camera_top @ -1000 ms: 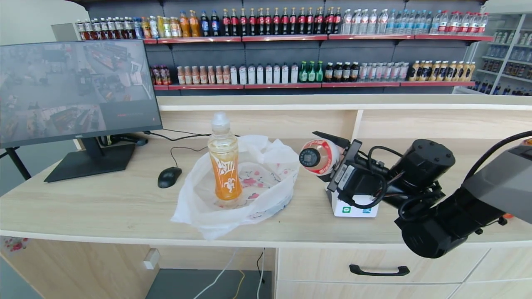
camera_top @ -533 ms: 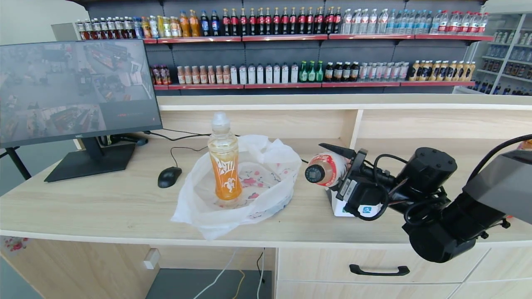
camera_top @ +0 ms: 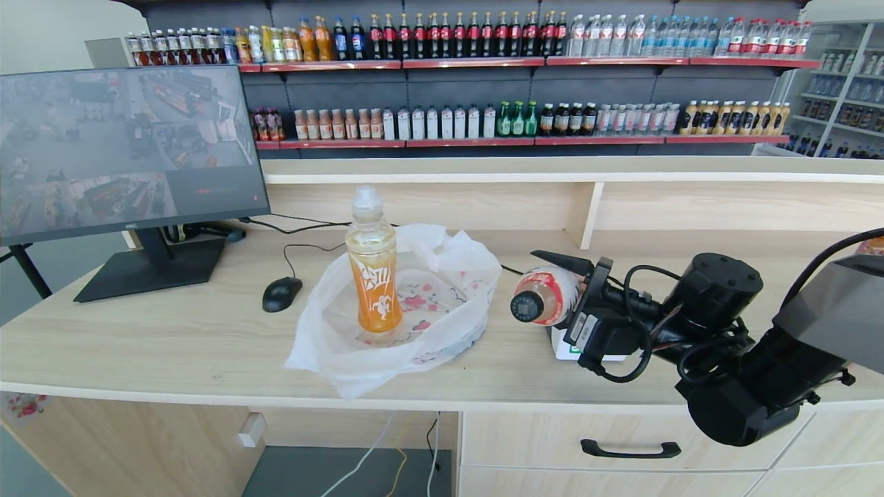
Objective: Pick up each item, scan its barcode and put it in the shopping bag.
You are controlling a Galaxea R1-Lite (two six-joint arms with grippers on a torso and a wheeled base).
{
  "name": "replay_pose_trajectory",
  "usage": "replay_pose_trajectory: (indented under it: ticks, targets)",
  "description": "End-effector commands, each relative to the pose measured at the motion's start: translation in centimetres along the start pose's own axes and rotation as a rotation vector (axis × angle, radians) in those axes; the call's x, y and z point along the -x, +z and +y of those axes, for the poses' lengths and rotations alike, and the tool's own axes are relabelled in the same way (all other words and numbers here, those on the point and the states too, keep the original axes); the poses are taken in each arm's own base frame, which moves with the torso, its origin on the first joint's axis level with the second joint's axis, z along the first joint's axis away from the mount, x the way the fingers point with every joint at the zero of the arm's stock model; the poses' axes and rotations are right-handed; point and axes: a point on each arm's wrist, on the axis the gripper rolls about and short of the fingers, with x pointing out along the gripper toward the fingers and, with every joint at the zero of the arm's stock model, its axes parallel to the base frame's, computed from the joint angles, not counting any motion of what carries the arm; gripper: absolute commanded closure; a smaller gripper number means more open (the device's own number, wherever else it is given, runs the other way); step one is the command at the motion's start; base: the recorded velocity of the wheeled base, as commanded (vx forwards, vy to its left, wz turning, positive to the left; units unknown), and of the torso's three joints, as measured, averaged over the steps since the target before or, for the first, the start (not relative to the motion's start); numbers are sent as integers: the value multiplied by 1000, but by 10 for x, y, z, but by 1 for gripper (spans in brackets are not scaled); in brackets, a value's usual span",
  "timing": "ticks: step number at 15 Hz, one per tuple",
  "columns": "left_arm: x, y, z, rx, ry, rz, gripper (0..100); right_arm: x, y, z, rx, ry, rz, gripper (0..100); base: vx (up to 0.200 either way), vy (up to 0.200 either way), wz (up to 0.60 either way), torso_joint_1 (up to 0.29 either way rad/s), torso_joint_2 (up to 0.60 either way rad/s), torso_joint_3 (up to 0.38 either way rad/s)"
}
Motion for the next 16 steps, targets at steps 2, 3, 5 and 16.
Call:
replay_pose_trajectory:
  ticks: [2, 3, 5, 16]
  targets:
    - [0, 0, 0, 0, 0, 1, 0, 1, 1, -1, 0, 0, 0, 100, 0, 0, 0, 0, 0, 0]
    - [0, 0, 0, 0, 0, 0, 0, 3, 1, -2, 0, -1, 1, 100, 0, 0, 0, 0, 0, 0]
    - [0, 0, 0, 0, 0, 0, 0, 4, 3, -3, 0, -1, 1, 100, 0, 0, 0, 0, 0, 0]
    - [0, 0, 0, -2, 0, 0, 0, 24, 35, -35, -6, -55, -28, 100, 0, 0, 0, 0, 0, 0]
